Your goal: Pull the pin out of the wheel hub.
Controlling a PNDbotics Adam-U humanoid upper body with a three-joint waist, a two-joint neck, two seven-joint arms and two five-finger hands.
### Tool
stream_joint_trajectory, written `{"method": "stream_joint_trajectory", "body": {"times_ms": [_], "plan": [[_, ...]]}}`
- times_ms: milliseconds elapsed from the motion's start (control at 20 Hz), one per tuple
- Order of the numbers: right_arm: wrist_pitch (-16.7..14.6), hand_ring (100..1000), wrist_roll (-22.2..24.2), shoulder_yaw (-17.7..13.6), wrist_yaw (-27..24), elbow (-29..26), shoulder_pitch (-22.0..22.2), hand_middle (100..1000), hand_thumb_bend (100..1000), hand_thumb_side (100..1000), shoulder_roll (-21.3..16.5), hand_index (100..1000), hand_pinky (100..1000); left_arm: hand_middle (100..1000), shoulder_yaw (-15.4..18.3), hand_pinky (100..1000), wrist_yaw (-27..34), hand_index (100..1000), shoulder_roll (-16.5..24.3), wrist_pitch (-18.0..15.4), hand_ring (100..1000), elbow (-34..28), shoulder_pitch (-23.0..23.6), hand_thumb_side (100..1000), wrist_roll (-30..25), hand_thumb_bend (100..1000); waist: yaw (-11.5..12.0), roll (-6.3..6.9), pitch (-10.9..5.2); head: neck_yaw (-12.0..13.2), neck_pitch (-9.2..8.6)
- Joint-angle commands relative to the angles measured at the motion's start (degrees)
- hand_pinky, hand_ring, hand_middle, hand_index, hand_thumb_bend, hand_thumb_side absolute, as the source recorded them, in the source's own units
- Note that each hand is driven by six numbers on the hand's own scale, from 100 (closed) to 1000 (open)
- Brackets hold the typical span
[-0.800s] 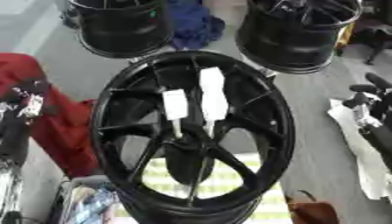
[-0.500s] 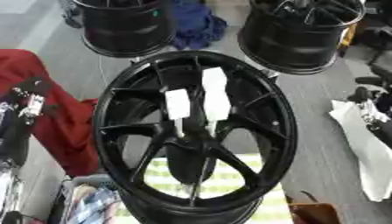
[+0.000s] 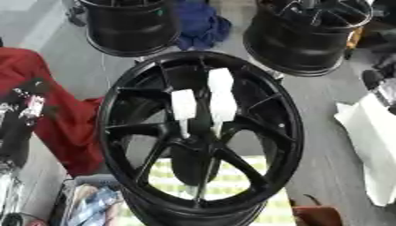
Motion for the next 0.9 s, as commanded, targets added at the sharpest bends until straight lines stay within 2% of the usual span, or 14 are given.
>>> {"method": "stream_joint_trajectory", "body": {"times_ms": [50,100,150,250,400,550,700,900], "plan": [[0.87,514,4.96,2.35,-4.21,-1.26,-4.44,816,373,448,-8.24,966,608,719,-0.3,708,-0.33,823,1.52,-0.05,373,-0.65,-0.58,536,-0.3,293,0.28,-0.12,-0.48,-0.31,-0.09],[1.41,513,6.94,3.64,-5.72,-1.23,-6.38,817,378,474,-9.87,968,606,719,-0.36,708,-0.37,823,1.6,-0.04,372,-0.66,-0.62,536,-0.37,293,0.43,-0.23,-0.49,-0.37,-0.09],[2.02,513,9.01,4.92,-7.31,-1.15,-8.25,822,369,451,-11.18,968,605,719,-0.42,709,-0.4,823,1.69,-0.04,371,-0.67,-0.65,536,-0.44,293,0.59,-0.33,-0.49,-0.45,-0.09],[3.32,516,13.16,7.37,-10.09,-0.88,-11.62,827,360,460,-12.66,970,606,718,-0.53,708,-0.45,823,1.87,-0.03,366,-0.68,-0.69,536,-0.57,294,0.95,-0.55,-0.49,-0.79,-0.09],[5.76,525,20.64,11.31,-11.85,0.66,-17.87,837,355,467,-12.31,971,612,718,-0.68,708,-0.54,823,2.12,0.02,360,-0.65,-0.67,536,-0.77,294,1.42,-0.84,-0.53,-1.32,-0.09],[7.39,529,26.98,14.54,-11.35,3.75,-23.69,835,320,472,-9.33,969,616,718,-0.76,708,-0.61,823,2.27,0.03,356,-0.65,-0.69,537,-0.91,293,2.03,-1.05,-0.48,-1.92,-0.09],[8.35,537,31.63,17.94,-9.36,9.07,-28.94,841,342,479,-5.03,970,621,718,-0.87,709,-0.62,823,2.29,0.07,351,-0.62,-0.69,536,-1.03,294,2.61,-1.17,-0.49,-2.66,-0.09],[7.39,546,36.44,20.64,-4.8,17.36,-33.89,846,344,481,0.79,970,628,718,-0.93,709,-0.65,823,2.29,0.07,344,-0.57,-0.64,536,-1.18,295,3.44,-1.2,-0.45,-3.27,-0.09]]}}
